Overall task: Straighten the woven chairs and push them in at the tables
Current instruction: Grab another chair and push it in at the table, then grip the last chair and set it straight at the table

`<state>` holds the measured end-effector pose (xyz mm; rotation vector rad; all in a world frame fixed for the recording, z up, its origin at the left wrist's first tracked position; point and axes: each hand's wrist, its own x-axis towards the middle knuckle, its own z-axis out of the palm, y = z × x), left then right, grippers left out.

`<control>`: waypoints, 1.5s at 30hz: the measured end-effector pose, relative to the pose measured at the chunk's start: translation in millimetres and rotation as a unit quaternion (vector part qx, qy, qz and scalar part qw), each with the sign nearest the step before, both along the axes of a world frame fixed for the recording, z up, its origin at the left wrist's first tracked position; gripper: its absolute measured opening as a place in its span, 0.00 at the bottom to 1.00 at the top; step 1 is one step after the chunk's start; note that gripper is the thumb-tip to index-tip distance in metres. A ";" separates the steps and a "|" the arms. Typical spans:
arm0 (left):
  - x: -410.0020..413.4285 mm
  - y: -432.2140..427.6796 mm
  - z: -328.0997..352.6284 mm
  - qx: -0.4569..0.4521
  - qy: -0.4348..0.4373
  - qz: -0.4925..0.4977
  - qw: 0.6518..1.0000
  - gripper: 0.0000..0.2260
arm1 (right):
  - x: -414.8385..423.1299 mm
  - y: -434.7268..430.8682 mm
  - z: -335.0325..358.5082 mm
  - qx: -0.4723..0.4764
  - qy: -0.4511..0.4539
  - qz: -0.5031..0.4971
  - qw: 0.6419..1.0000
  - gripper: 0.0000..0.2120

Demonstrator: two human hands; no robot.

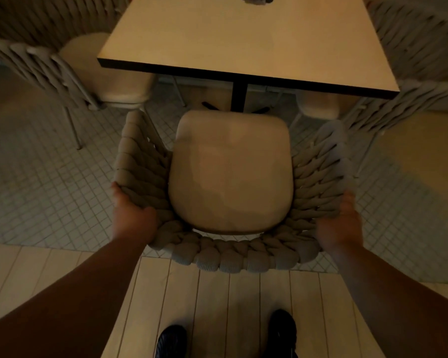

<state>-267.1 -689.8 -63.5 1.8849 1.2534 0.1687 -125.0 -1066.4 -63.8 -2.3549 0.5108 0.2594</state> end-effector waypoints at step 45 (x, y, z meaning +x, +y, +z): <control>-196.4 151.1 261.2 0.319 0.169 -0.350 0.864 0.48 | -146.4 233.7 260.0 -0.192 0.010 0.471 0.861 0.57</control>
